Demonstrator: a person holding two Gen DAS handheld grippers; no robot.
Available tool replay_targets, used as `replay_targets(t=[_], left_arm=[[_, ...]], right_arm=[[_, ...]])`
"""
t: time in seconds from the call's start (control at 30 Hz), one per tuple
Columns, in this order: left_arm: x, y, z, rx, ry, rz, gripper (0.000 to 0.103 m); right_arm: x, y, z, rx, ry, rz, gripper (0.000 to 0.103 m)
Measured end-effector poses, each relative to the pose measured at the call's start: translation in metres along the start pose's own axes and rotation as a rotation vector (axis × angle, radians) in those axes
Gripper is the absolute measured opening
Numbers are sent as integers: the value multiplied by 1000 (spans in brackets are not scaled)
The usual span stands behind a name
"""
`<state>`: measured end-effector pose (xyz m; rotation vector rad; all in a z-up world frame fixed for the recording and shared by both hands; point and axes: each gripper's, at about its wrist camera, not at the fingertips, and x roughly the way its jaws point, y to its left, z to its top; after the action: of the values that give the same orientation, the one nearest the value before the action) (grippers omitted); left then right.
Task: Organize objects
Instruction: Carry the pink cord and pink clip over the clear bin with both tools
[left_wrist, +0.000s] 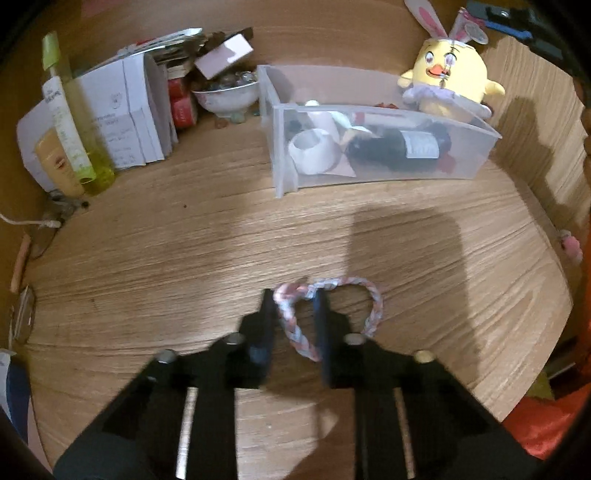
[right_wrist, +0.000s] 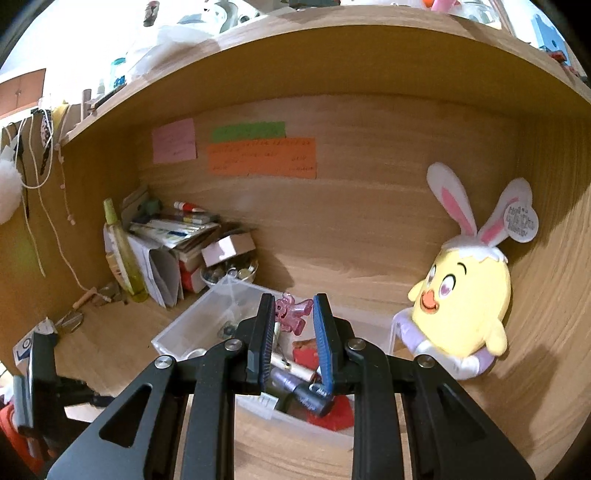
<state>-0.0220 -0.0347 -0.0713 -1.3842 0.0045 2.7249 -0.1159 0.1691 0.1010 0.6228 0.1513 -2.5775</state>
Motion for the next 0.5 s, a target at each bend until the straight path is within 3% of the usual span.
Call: replay_targets(t=[0.2,0.5], left_arm=[[-15,0,14,-10,-61,-2,10],[-37,-2,60,-39,-183,-35,10]], right_arm=[[10,-5,-2,6,18,-6,19],[36,-2,-19,9,99,40,19]])
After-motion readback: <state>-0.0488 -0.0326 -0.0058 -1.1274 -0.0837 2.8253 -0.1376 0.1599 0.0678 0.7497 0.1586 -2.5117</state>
